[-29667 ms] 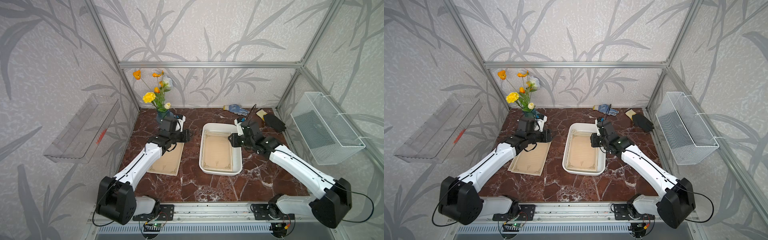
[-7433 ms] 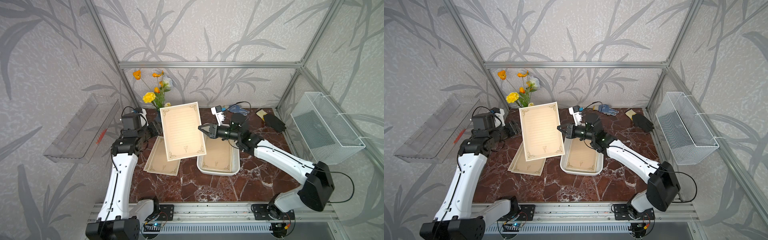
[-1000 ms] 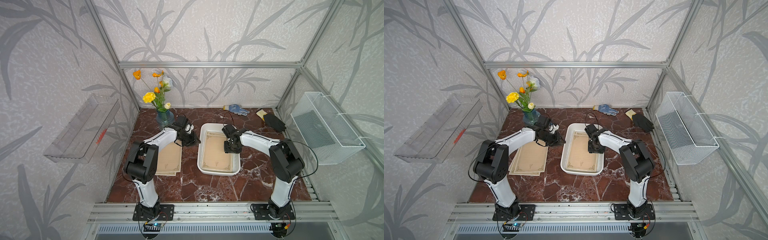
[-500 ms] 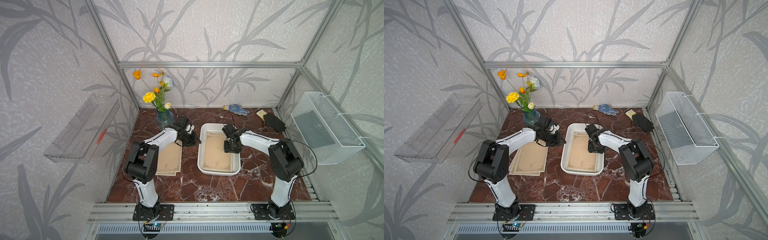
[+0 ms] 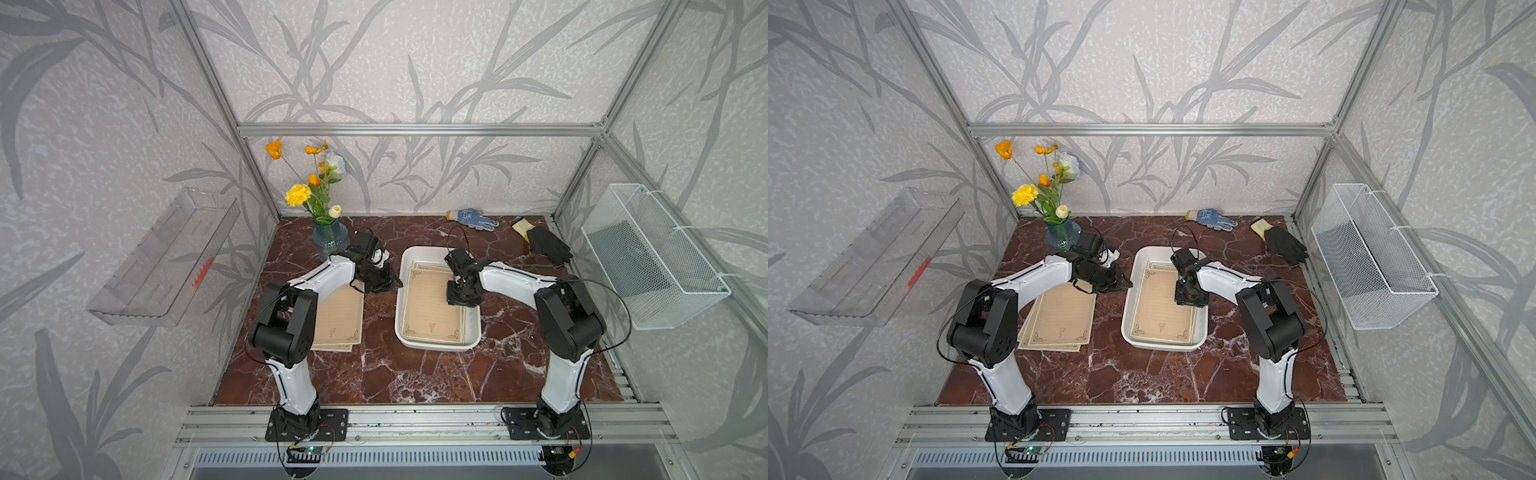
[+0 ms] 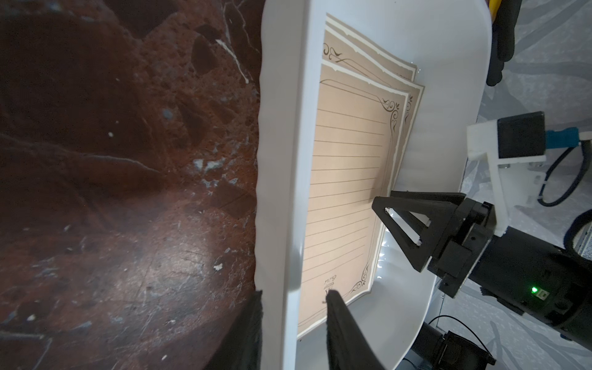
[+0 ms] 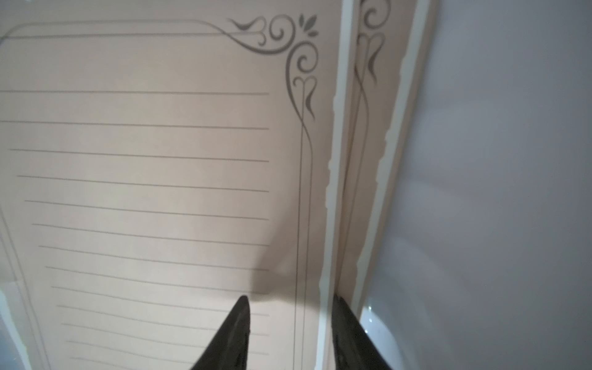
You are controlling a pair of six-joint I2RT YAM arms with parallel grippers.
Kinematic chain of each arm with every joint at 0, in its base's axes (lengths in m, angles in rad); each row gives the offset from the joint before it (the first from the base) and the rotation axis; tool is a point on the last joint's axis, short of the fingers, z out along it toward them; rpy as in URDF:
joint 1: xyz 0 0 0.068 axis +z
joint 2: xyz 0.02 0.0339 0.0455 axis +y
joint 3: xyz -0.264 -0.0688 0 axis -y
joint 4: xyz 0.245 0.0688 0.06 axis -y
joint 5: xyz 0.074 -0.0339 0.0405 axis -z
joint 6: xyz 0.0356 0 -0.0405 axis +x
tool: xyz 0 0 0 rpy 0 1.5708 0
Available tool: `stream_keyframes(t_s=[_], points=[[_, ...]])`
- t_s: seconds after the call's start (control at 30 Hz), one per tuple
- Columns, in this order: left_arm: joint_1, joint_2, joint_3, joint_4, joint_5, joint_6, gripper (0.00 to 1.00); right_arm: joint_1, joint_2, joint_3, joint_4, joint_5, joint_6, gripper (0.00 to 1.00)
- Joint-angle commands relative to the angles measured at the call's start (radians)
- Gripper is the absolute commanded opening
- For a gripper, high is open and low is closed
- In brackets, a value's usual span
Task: Take out the stationery paper from the storage box
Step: Pick up the stationery paper from the storage box.
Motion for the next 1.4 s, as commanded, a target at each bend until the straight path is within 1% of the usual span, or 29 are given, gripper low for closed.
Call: stream_keyframes(t_s=[0.0,0.17,0.47,0.7,0.77,0.87,0.97,1.17,1.37], points=[[-0.007,0.011,0.020,-0.020,-0.004,0.014,0.34,-0.004,-0.029,-0.021,0.017,-0.007,0.025,0.41],[-0.007,0.012,0.018,-0.020,-0.003,0.012,0.34,-0.004,-0.060,-0.029,0.018,-0.004,0.025,0.40],[-0.009,0.017,0.019,-0.018,-0.001,0.010,0.34,0.018,-0.086,-0.013,-0.011,0.019,0.011,0.40],[-0.009,0.019,0.019,-0.016,0.001,0.008,0.34,0.022,-0.093,-0.009,-0.001,-0.010,0.009,0.37],[-0.010,0.022,0.019,-0.015,0.002,0.006,0.34,0.024,-0.099,-0.008,0.002,-0.017,0.007,0.33],[-0.010,0.026,0.019,-0.015,0.004,0.004,0.34,0.025,-0.113,-0.013,0.017,-0.042,0.001,0.17],[-0.010,0.026,0.019,-0.013,0.005,0.003,0.34,0.028,-0.119,-0.010,0.022,-0.070,0.002,0.04],[-0.010,0.029,0.018,-0.014,0.005,0.002,0.34,0.029,-0.124,-0.013,0.032,-0.080,0.002,0.00],[-0.010,0.029,0.017,-0.015,0.000,0.002,0.34,0.028,-0.121,-0.021,0.067,-0.127,-0.037,0.02]])
